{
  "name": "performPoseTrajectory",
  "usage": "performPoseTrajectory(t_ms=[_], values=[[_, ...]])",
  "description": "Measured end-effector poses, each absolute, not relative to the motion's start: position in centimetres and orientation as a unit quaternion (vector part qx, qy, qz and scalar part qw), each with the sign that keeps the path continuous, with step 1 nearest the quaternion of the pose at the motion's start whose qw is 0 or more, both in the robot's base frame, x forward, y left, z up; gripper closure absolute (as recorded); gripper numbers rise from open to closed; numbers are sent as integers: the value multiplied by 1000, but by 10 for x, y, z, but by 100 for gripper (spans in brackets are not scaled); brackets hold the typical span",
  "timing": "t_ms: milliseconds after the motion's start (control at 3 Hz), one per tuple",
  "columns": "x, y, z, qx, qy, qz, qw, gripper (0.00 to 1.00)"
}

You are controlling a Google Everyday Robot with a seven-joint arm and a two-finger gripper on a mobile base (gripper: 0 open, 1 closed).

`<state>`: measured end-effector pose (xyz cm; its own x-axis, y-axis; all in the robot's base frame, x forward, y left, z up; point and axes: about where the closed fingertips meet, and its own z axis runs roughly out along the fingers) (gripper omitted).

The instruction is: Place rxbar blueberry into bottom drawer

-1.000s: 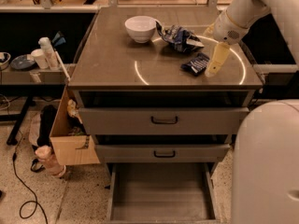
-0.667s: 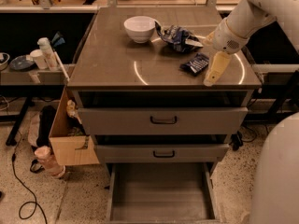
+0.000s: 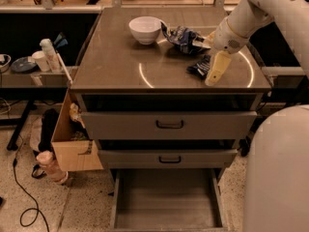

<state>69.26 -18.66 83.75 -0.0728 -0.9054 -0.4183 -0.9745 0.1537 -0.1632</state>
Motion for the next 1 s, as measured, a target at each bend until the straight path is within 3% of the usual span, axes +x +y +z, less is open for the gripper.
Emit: performPoseTrajectory(t_ms=[333, 667, 1000], values=[[693, -187, 837, -646, 728, 80, 216, 0], [693, -187, 837, -646, 728, 80, 216, 14], [693, -187, 837, -646, 728, 80, 216, 38]])
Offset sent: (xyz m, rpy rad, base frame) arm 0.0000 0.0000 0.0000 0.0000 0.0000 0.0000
